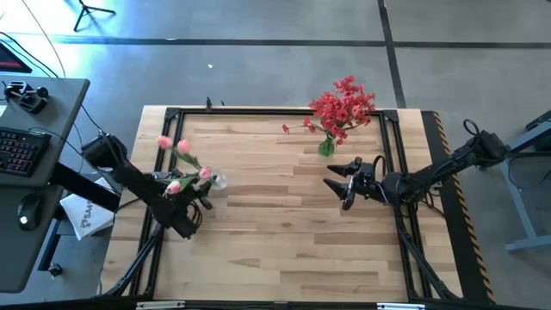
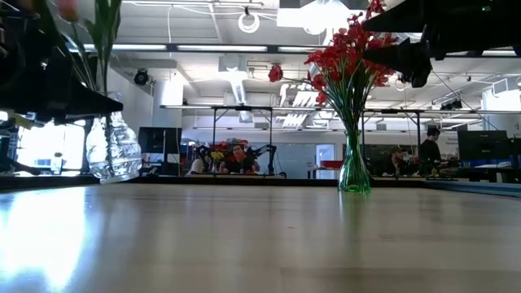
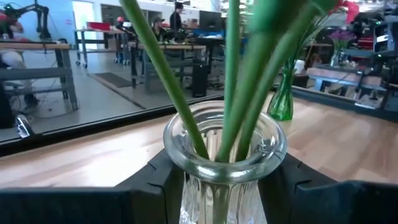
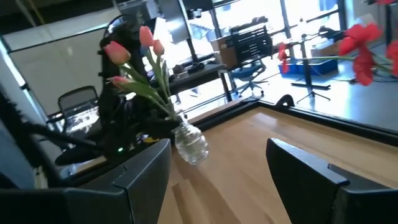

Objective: Sort flowers into vase by color
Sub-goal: Move the transparent vase to the top right of the table

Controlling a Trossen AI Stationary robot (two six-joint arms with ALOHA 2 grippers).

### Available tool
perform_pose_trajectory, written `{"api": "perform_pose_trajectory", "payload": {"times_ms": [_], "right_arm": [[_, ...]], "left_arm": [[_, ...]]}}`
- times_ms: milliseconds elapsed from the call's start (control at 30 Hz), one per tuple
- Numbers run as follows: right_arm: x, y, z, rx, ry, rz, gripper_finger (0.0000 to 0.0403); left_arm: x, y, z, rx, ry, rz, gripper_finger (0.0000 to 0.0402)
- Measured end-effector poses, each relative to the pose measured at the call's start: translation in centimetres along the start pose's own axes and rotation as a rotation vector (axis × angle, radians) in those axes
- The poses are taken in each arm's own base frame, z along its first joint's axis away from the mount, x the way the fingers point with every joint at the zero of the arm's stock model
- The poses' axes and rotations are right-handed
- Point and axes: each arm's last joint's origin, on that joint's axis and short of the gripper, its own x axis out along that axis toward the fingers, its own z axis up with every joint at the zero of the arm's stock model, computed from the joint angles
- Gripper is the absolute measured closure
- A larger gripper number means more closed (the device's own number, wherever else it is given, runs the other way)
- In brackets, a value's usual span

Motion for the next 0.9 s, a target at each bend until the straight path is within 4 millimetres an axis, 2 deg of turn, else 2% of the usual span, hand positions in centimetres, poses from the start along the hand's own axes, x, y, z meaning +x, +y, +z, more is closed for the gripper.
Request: {"api": "perform_pose_trajectory", "payload": {"times_ms": [233,533,733,900], "right_arm": [[0.5,-0.6,0.2,0.037,-0.009,-0.022,0.0144],[0.4,-0.6,0.2,0.039,-0.002,-0.001,0.0144],[0.4,-0.6,0.2,0.038,-0.003,0.000,0.0144],[0.4,-0.6,0.2,0.037,-0.002,-0.001,0.0144]], "left_arm": [[0.1,-1.4,0.7,0.040,-0.002,0.006,0.0269],[0.1,-5.3,3.1,0.098,0.006,0.008,0.0269],[0.1,-8.1,3.9,0.127,0.164,-0.020,0.0269],[0.4,-11.3,4.3,0.205,0.268,-0.188,0.0269]]}}
